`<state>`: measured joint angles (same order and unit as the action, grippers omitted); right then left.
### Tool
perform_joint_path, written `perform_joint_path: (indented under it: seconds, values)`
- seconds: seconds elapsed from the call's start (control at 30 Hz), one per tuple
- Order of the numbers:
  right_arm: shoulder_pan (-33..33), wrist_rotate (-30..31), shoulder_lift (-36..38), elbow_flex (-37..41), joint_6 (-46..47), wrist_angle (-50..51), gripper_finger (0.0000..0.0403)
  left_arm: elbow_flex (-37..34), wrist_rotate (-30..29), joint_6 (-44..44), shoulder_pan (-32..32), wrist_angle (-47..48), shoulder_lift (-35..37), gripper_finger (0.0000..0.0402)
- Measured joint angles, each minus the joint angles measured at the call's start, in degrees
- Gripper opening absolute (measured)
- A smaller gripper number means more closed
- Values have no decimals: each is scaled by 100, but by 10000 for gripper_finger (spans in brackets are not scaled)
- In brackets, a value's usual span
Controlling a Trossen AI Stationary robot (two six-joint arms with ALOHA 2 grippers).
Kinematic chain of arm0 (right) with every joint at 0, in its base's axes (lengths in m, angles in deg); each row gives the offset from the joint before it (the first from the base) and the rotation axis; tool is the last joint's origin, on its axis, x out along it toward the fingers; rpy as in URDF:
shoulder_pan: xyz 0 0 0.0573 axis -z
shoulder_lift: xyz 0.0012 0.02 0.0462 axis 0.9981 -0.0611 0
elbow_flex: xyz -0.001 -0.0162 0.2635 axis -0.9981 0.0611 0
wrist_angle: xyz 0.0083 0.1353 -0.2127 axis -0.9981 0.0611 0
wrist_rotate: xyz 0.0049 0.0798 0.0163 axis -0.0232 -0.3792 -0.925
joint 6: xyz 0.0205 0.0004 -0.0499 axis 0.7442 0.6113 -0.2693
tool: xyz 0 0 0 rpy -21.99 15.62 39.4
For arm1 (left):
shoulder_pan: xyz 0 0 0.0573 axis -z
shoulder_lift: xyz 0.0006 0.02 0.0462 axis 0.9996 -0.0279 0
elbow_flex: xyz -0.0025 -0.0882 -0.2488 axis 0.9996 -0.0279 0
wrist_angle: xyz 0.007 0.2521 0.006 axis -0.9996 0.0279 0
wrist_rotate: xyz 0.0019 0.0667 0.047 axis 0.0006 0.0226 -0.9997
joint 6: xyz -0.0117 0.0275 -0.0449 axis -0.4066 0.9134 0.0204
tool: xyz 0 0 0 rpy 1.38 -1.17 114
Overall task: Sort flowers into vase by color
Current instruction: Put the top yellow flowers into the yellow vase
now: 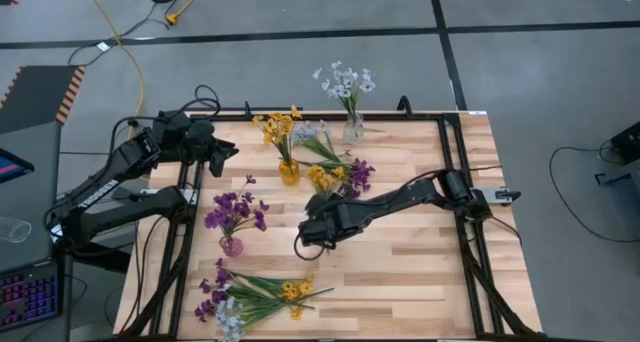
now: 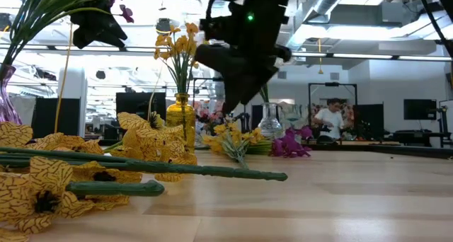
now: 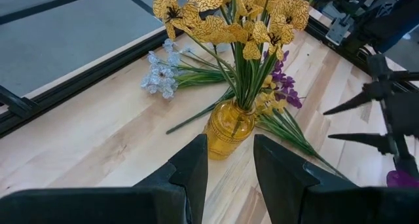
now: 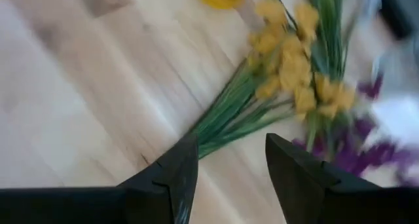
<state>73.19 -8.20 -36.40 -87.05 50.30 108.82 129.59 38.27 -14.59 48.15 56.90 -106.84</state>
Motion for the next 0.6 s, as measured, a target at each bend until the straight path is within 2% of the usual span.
perform_joint_path:
  seconds: [0.13,0.3,0.6]
  values:
    - [74,-364,-9,0,1131,-50,203,0,0,-9,0,50,0,110]
    - [99,-634,-20,0,1954,-220,203,2,0,-4,0,208,0,110]
    - [111,-835,-20,58,2027,-452,203,2,-2,212,0,372,0,110]
